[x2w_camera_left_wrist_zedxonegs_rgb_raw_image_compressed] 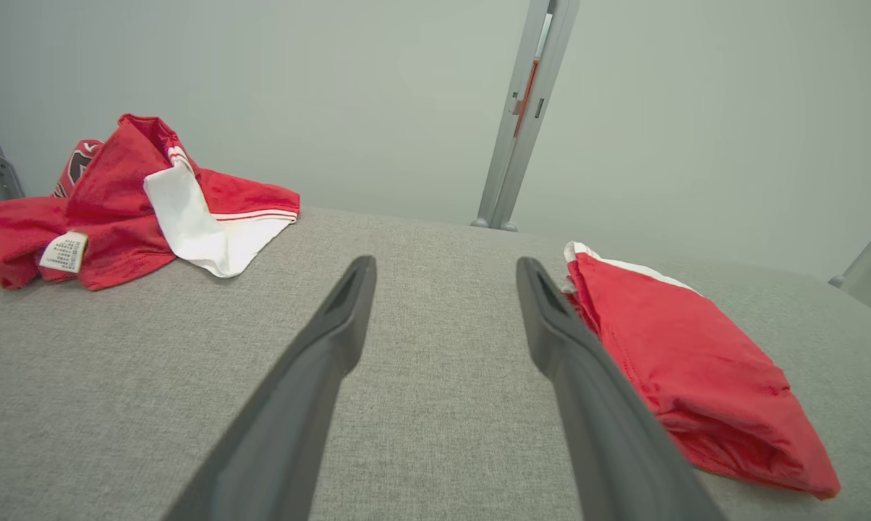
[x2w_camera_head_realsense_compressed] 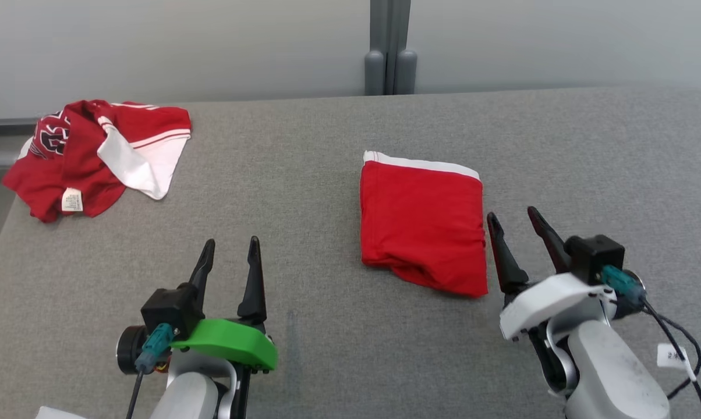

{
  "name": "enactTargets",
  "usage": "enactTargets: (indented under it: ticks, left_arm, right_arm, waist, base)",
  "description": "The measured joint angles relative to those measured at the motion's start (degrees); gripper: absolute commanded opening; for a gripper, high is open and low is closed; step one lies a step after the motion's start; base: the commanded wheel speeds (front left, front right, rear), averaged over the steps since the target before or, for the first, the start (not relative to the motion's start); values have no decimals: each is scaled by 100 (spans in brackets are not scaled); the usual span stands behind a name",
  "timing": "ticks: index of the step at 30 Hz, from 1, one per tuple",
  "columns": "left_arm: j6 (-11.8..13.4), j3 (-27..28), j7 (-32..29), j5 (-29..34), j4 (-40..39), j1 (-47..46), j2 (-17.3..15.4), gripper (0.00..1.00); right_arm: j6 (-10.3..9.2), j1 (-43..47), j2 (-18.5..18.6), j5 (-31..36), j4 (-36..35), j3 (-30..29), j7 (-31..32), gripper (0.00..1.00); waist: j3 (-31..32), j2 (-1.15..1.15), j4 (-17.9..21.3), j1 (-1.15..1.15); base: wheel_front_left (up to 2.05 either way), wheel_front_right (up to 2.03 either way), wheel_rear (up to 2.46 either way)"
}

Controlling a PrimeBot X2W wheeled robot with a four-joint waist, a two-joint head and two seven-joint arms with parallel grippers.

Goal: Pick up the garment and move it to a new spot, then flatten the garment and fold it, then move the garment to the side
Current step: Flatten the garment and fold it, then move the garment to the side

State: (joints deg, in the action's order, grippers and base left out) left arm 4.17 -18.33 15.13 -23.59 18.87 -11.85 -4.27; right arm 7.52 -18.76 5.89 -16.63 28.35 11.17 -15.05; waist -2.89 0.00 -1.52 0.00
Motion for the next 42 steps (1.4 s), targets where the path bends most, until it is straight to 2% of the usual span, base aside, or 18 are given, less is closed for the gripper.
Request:
enactTargets:
  ticks: [6, 13, 42]
  left_arm:
    - [-11, 198, 0, 303, -113, 426, 62, 100]
    - [-15, 356, 0, 550, -99, 718, 90, 100]
    - [-113, 533, 0, 670, 7, 794, 134, 100]
  right_arm:
    - [0, 828, -216, 573, -768, -589, -1, 100]
    - [0, 1248, -302, 703, -1203, -859, 15, 100]
    - [0, 1454, -305, 563, -1334, -883, 190, 100]
  waist:
    - [182, 0, 120, 0]
    - [285, 0, 134, 0]
    - [309, 0, 27, 0]
  base:
    - [0, 0, 0]
    - [0, 0, 0]
    - [0, 0, 0]
